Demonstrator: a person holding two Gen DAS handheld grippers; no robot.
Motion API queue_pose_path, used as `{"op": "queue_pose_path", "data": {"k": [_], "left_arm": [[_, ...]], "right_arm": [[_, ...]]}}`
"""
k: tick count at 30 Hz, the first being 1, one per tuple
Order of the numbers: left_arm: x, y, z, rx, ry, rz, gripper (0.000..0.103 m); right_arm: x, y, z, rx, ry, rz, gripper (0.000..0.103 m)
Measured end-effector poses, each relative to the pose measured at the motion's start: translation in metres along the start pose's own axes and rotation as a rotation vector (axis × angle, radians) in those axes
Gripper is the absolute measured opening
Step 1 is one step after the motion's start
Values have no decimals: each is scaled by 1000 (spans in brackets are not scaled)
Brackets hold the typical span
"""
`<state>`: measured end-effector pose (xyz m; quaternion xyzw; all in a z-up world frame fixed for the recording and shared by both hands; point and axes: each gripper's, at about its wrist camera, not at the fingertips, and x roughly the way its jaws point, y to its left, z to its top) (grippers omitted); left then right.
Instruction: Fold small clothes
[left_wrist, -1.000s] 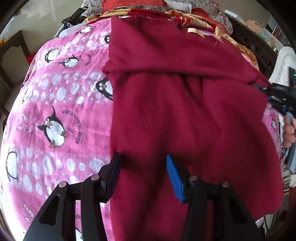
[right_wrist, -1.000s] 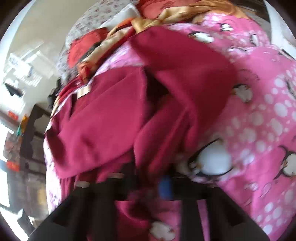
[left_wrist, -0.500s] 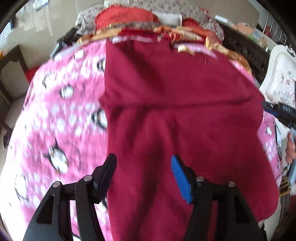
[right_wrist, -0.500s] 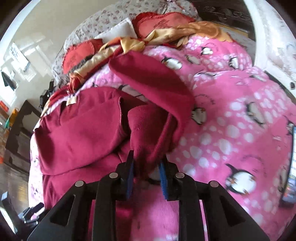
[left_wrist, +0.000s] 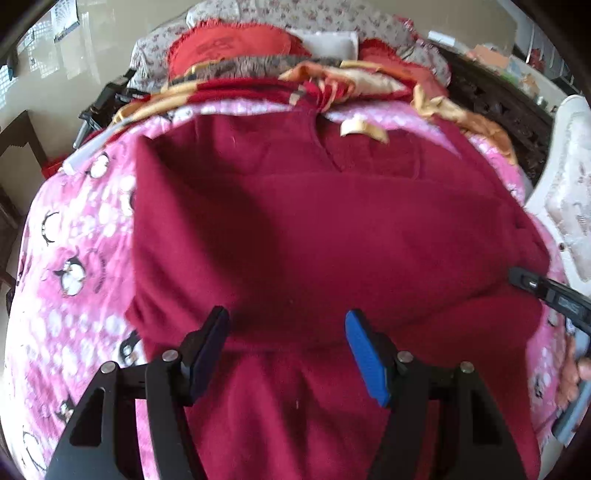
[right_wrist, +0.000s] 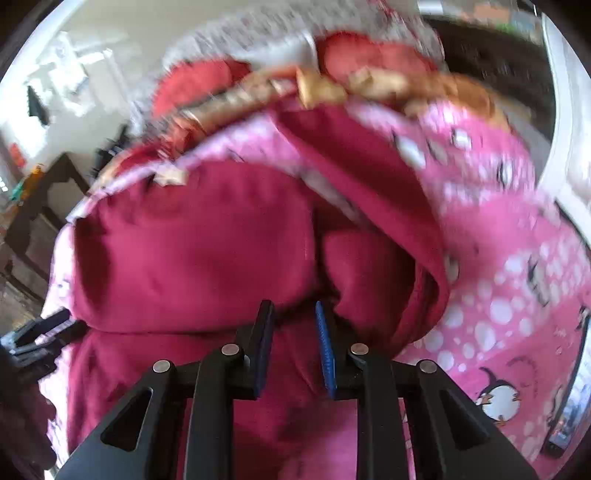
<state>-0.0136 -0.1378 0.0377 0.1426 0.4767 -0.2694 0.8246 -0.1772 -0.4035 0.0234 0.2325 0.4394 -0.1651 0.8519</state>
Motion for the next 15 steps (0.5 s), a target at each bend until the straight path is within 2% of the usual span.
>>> {"op": "queue_pose_path", "data": {"k": [5,8,13,15], "left_arm": [[19,-4,1,13,11,44,72],[22,-5,1,9,6,45,75],[22,-4,2,1,9,36,77],[23,-4,3,1,11,35,77]], "right_arm": [[-13,0,1,-36,-6,19,0],[-29,2,7,-50,-58,31,0],[-46,10,38,-87,-171,-6,13],[-41,15,54,-112,-198,-46,14]]}}
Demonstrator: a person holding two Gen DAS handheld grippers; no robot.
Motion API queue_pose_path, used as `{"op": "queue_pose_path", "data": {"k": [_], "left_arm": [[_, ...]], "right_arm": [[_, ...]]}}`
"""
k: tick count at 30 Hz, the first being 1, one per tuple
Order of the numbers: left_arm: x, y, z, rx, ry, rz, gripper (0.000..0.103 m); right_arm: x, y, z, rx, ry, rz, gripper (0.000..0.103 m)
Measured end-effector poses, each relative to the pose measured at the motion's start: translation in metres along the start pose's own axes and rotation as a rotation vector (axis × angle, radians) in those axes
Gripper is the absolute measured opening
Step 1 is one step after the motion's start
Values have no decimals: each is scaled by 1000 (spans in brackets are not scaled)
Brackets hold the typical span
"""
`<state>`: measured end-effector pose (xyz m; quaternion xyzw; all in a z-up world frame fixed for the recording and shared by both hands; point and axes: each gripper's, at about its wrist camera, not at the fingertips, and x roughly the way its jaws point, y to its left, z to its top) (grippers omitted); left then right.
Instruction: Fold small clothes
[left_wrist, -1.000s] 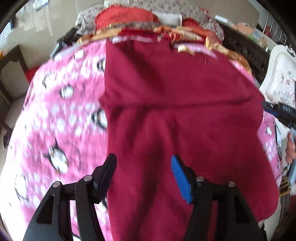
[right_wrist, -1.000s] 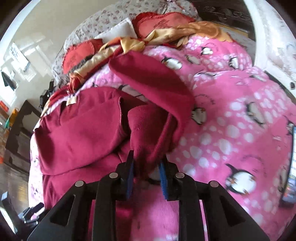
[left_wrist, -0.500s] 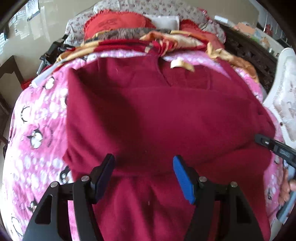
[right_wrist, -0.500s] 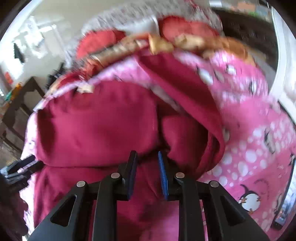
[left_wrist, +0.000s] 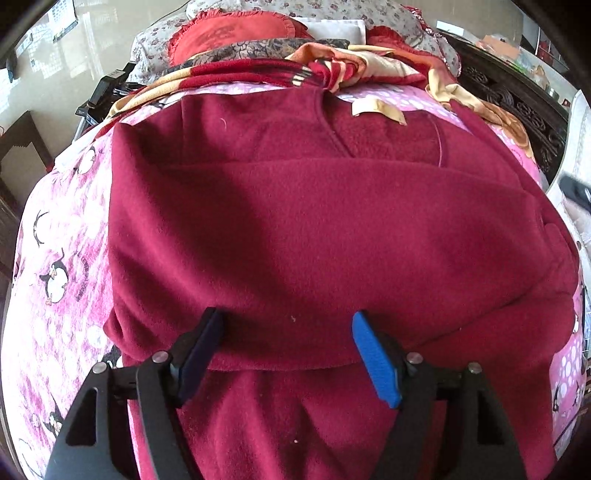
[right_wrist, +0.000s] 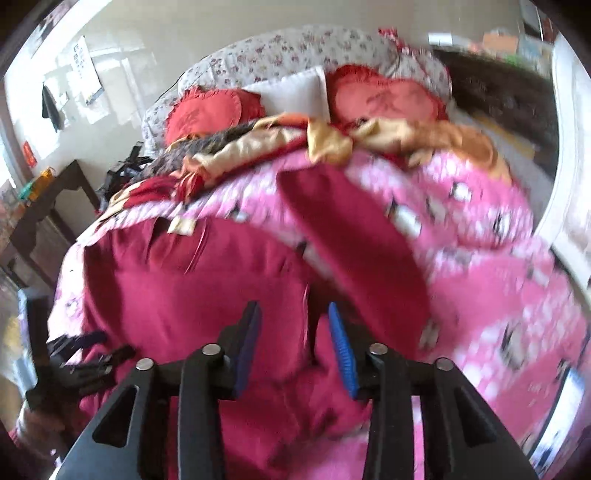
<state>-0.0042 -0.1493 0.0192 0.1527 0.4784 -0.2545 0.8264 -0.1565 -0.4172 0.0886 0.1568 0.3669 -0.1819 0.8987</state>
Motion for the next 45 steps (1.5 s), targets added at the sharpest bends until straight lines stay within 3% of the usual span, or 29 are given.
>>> {"op": "queue_pose_path", "data": {"k": [3,12,16,21,24,26,30,32,33,34,35,38,45], "left_arm": [[1,0,1,2,2,-1,77],[3,2,2,0,1,-12,78],[4,1,2,0,0,-8,79],[4,2,2,6,-1,-11,79],[5,2,1,6,-4,-9,80],[5,0,1,2,-6,2,80],[4,-1,0,-5,-5,9,80],[2,0,0,-2,1,5,80],[1,1,0,2,3,2,80],[-1,2,0,5,3,-2,80],[-4,3,-1,7,2,-4,80],[-17,10,-2,4,-19,-17,80],[-58,34,-12,13,-104,-1,80]], "right_arm": [[19,3,20,-42,-28,-32,14],[77,-4,51,-110,1,-95,15],[103,-12,56,-129,57,-161,17],[108,-26,62,-30,78,-100,15],[79,-19,64,-11,-5,25,18],[74,-5,64,-84,-21,-7,27],[101,5,63,-130,67,-34,28],[127,-4,62,-89,149,-77,22],[128,-9,61,-64,146,-66,6],[123,-17,61,-27,125,-62,0],[116,-24,63,12,106,-41,0],[75,-49,70,143,42,135,0],[-40,-42,83,94,-17,563,0]]}}
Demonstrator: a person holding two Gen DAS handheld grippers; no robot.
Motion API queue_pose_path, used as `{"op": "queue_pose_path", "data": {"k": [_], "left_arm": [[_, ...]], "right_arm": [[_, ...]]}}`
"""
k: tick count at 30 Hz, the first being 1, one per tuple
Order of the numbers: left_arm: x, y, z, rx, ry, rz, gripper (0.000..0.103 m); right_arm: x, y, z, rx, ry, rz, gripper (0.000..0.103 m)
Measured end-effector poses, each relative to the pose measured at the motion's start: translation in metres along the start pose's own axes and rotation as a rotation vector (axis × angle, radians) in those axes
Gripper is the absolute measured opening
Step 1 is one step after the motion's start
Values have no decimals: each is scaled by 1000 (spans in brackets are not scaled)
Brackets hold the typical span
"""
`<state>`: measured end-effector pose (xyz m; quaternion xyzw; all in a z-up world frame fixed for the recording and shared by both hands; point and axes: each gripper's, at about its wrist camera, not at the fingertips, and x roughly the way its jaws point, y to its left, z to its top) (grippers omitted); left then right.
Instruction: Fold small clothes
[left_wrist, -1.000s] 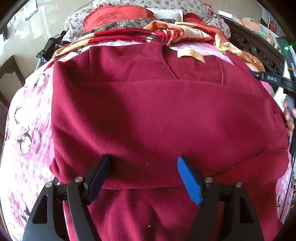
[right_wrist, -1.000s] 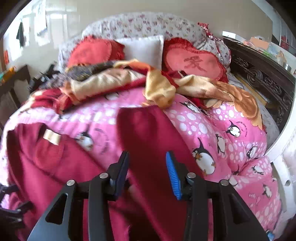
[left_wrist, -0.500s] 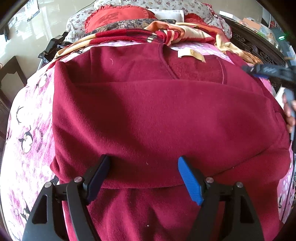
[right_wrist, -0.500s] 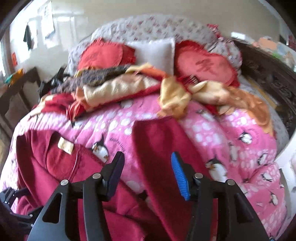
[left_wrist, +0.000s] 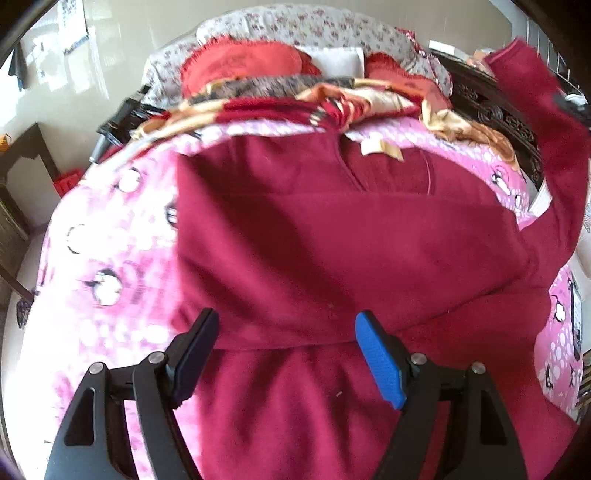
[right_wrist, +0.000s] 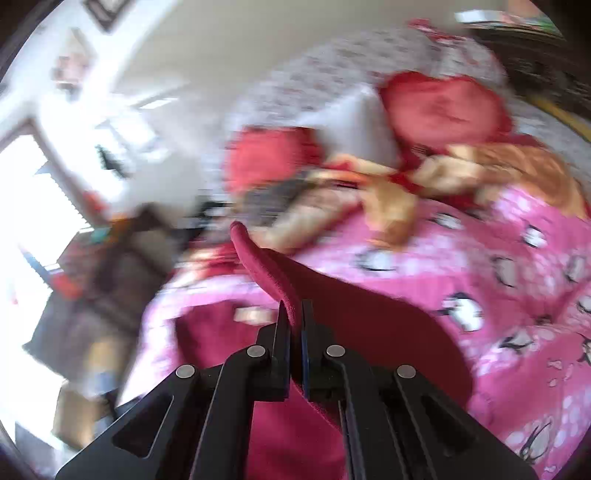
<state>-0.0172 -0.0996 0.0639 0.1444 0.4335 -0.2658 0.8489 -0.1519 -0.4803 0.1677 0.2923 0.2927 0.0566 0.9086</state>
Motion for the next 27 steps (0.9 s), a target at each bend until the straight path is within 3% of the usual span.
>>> {"op": "queue_pose_path", "data": {"k": [5,8,13,17,19,22,24,27], "left_arm": [[-31,23,-2,2,-59,39,80],[-46,39,-6,-20,-84,54,80],[-59,66,-12,-79,-98,58,80],[-62,77,-15,-77,-100,71,80],[-61,80,-17,-74,-99,81,80],[-52,83,-17,-83,-80,82,80],[-46,82,-16,-91,-69,73,80],[-38,78,-11,-94,-64,43,80]], "right_arm": [[-4,66,-10,-130,131,201,0],[31,107,-32,-205,285,263,0],[113,138,-75,-278,528,255,0],[177,134,-100,-292,719,250,0],[209,130,-110,-327,797,173,0],[250,116,-108,-384,806,-19,0],[263,108,-95,-393,729,-114,0],[257,100,-77,-300,623,-88,0]]}}
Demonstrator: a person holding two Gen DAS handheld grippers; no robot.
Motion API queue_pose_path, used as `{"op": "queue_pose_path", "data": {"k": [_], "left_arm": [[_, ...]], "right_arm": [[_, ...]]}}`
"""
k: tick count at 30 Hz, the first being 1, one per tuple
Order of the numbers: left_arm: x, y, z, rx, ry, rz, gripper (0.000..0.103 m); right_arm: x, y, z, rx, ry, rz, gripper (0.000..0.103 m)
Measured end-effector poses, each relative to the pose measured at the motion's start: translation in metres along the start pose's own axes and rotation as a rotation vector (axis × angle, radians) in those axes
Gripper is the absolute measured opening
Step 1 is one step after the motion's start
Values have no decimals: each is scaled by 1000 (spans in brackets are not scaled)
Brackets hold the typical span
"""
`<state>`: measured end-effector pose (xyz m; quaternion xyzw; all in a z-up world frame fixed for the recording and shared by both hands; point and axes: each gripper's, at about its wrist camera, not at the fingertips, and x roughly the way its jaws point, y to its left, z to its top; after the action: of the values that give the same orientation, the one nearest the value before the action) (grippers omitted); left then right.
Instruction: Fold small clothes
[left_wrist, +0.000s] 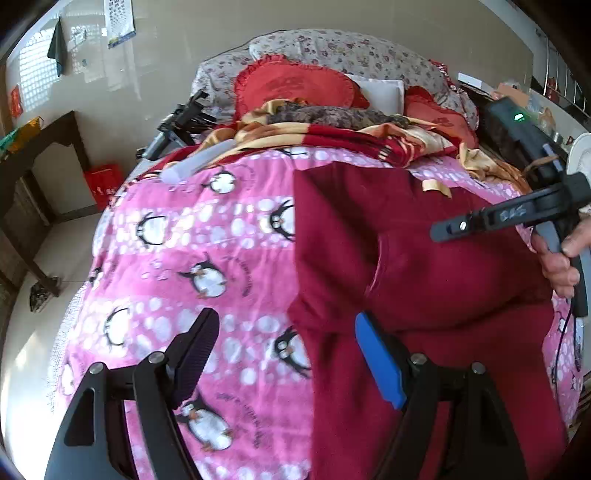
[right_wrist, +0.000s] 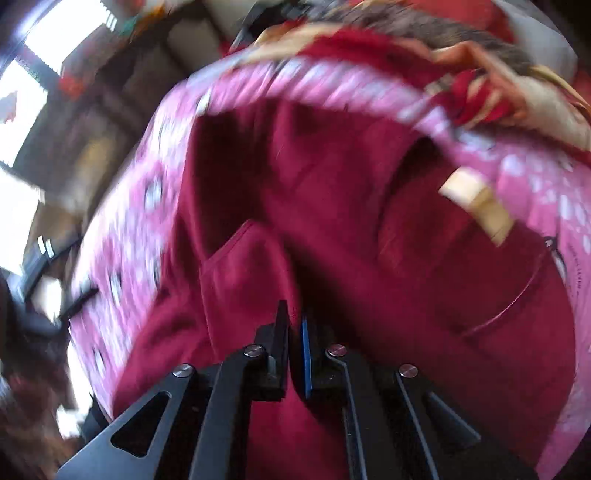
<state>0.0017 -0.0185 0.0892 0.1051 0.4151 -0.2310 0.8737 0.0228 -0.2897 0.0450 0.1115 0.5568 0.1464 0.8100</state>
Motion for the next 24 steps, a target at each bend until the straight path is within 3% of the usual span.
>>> {"op": "queue_pose_path", "data": {"k": [4,8,11,12,13,15,18,24], "left_arm": [[14,-17,11,-2,5,-54,80],[31,-40,24,-3,16,-113,80],[56,-69,32,56,53,-106,78],[62,-76,32,80,68,-101,68],[73,-87,31,119,99,-87,43],[86,-100,28,150,159,-53,15],[73,-107,32,175,138,-55,12],[-5,-92,84,129,-17,-127,12]], "right_arm": [[-39,-7,-24,60,-149,28,8],[-88,-11,-74,99,-249,50,9],[-120,-15,-122,151,-328,33,14],[-126,-21,-142,193,-341,36,16],[-131,-26,-158,229,-345,38,16],[-142,-35,-184,292,-350,26,16],[-159,-51,-217,364,-389,-10,16],[-188,-87,-257,501,-466,-157,18]]}}
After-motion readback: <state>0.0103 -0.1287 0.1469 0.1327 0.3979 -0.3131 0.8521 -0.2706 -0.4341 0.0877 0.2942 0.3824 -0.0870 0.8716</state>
